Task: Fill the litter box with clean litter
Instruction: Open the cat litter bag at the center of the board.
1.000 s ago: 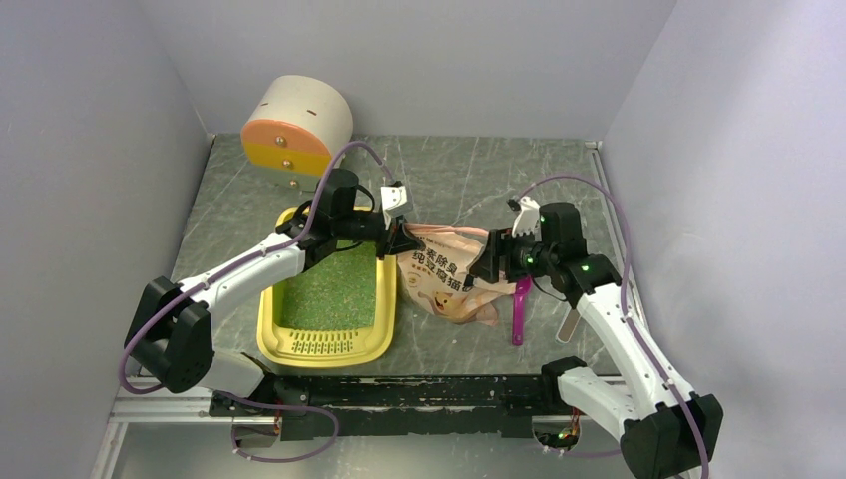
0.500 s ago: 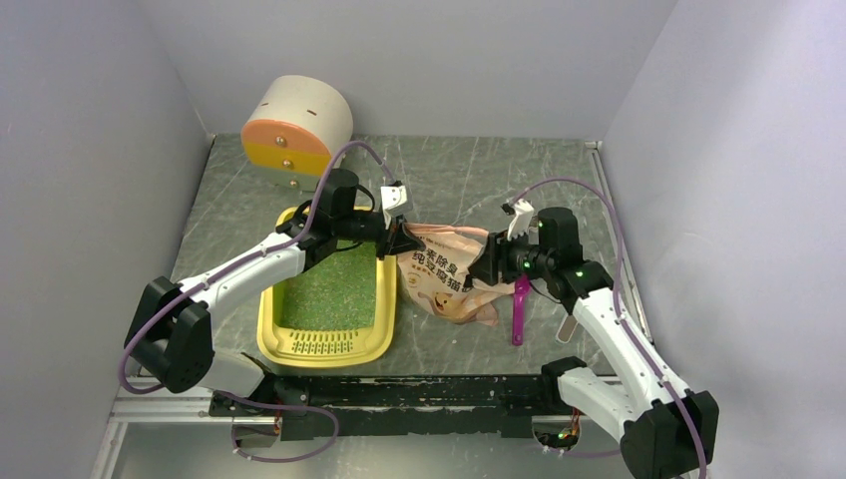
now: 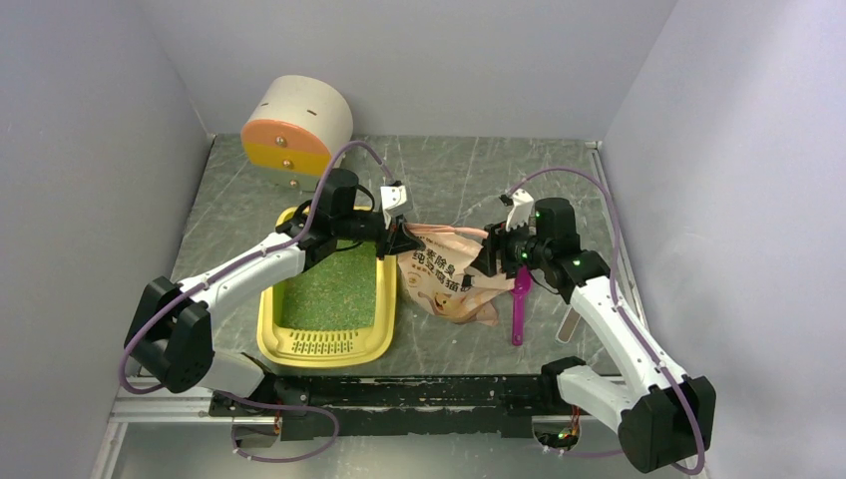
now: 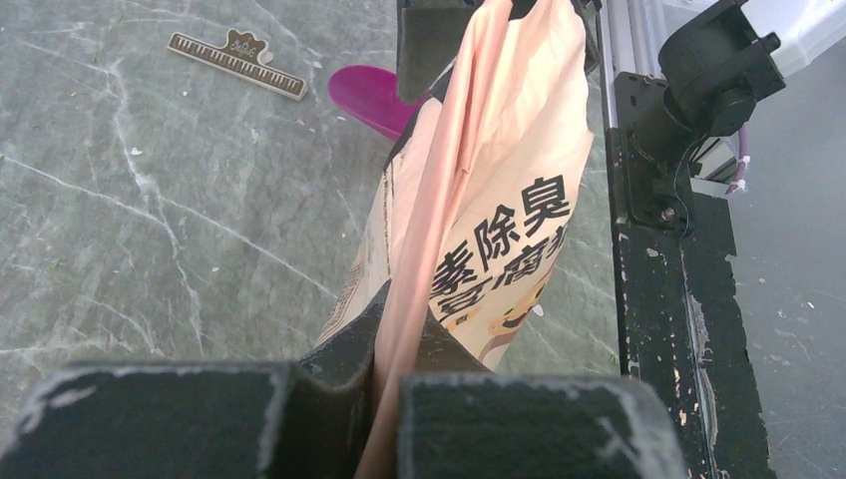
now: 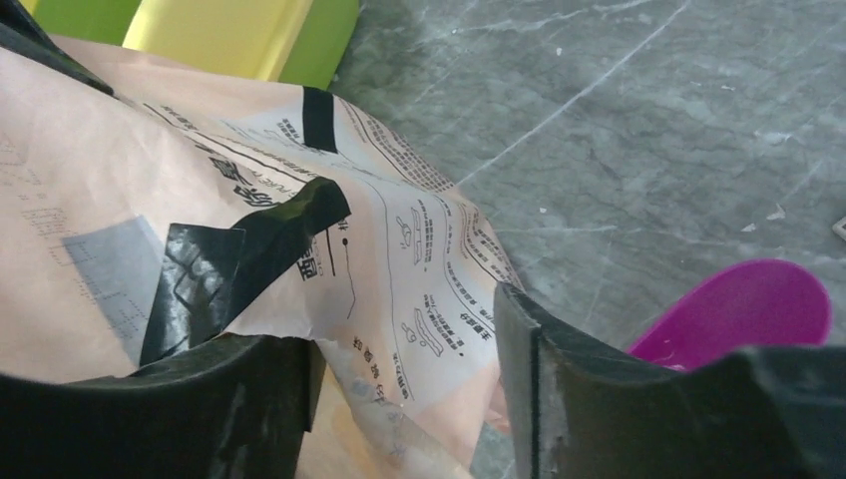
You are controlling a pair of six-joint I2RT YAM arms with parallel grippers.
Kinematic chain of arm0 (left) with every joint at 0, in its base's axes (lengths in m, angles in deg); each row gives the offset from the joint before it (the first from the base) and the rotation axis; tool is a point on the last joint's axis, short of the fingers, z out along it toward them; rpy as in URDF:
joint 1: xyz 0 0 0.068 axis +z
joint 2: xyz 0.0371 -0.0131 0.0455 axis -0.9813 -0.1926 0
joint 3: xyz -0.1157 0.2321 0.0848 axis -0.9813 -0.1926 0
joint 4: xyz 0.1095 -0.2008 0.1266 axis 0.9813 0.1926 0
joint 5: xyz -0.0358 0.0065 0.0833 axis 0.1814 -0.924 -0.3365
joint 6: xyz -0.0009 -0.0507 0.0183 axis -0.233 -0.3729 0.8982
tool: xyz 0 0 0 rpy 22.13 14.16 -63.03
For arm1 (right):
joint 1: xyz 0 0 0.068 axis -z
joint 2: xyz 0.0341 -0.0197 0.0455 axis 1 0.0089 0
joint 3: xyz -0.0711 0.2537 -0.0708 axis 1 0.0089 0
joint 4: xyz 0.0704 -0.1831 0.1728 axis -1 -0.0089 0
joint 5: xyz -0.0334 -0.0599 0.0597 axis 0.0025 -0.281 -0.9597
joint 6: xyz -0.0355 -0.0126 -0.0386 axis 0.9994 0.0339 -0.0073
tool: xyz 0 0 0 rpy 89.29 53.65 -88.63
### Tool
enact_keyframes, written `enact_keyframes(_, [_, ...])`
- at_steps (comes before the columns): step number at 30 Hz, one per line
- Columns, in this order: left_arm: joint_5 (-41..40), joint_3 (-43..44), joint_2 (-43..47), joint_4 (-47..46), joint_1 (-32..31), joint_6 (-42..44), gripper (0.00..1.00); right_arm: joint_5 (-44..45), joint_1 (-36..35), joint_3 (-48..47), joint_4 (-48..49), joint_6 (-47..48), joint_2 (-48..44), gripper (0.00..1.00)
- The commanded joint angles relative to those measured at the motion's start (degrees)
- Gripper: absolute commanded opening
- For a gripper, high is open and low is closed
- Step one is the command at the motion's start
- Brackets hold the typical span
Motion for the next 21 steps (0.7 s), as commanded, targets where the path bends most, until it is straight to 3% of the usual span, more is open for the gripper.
enact_keyframes(1, [1.55, 2.25, 1.18, -3.81, 0.61, 0.4, 0.05, -1.35, -0.08, -1.15, 2.08, 1.56, 0.23, 0.65])
enact_keyframes(3, [2.0, 1.97, 1.01, -4.63, 0.61, -0.33, 0.05, -2.51, -0.03, -1.17, 2.56, 2.04, 2.36, 0.64])
enact_keyframes(4, [2.31, 2.01, 0.94, -4.89, 0.63, -0.59, 0.05, -4.26, -0.03, -1.73, 2.43, 2.91, 3.53, 0.57])
enact_keyframes(7, [2.47, 2.45, 0.73, -4.27, 0.62, -0.16, 0.05, -6.47, -0.12, -3.31, 3.86, 2.46, 5.92, 0.29])
enact_keyframes(9, [2.13, 2.47, 0.72, -4.6, 0.66, 0.01, 0.05, -4.21, -0.12, -3.57, 6.76, 0.16, 5.74, 0.06])
enact_keyframes(10, [1.86, 2.47, 0.53, -5.16, 0.62, -0.13, 0.05, -3.34, -0.12, -3.38, 8.83, -1.13, 5.14, 0.0])
enact_keyframes(16, [2.5, 7.62, -3.3, -5.7, 1.51, 0.97, 0.05, 5.66, -0.74, -1.44, 23.69, -11.82, 0.32, 0.0])
enact_keyframes(21, [4.03, 14.63, -6.97, -6.6, 3.8, 1.22, 0.05, 11.67, -1.91, -2.91, 27.69, -13.59, 0.38, 0.0])
